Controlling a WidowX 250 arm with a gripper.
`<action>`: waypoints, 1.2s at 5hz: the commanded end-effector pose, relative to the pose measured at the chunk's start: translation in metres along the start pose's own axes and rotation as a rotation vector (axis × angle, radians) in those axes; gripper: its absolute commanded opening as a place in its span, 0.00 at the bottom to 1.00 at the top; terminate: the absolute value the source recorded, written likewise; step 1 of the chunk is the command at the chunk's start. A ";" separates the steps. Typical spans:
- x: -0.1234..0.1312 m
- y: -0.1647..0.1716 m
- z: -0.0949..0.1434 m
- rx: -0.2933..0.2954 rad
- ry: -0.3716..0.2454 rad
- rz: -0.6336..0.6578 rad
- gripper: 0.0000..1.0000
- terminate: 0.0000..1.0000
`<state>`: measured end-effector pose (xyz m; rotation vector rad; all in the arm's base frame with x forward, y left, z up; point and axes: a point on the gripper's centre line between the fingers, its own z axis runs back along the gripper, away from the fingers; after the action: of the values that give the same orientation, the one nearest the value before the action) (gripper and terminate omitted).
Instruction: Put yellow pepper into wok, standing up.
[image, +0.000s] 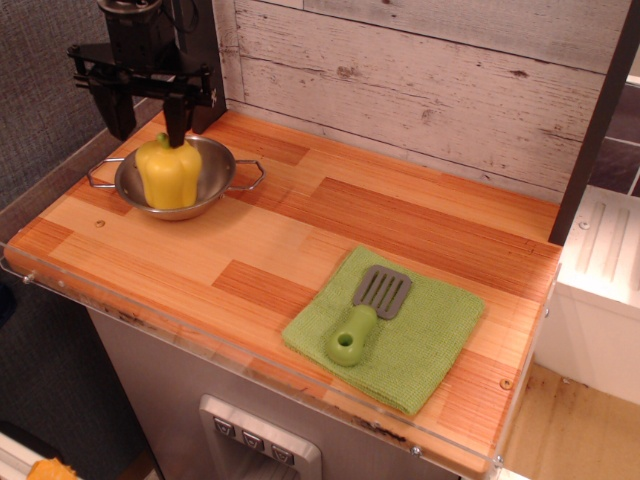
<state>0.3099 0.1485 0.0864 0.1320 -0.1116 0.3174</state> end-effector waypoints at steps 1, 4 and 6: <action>-0.019 -0.001 0.103 -0.021 -0.210 0.012 1.00 0.00; -0.036 -0.049 0.108 -0.181 -0.056 -0.147 1.00 0.00; -0.035 -0.059 0.092 -0.156 -0.023 -0.211 1.00 0.00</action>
<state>0.2920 0.0691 0.1534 -0.0169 -0.1148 0.1042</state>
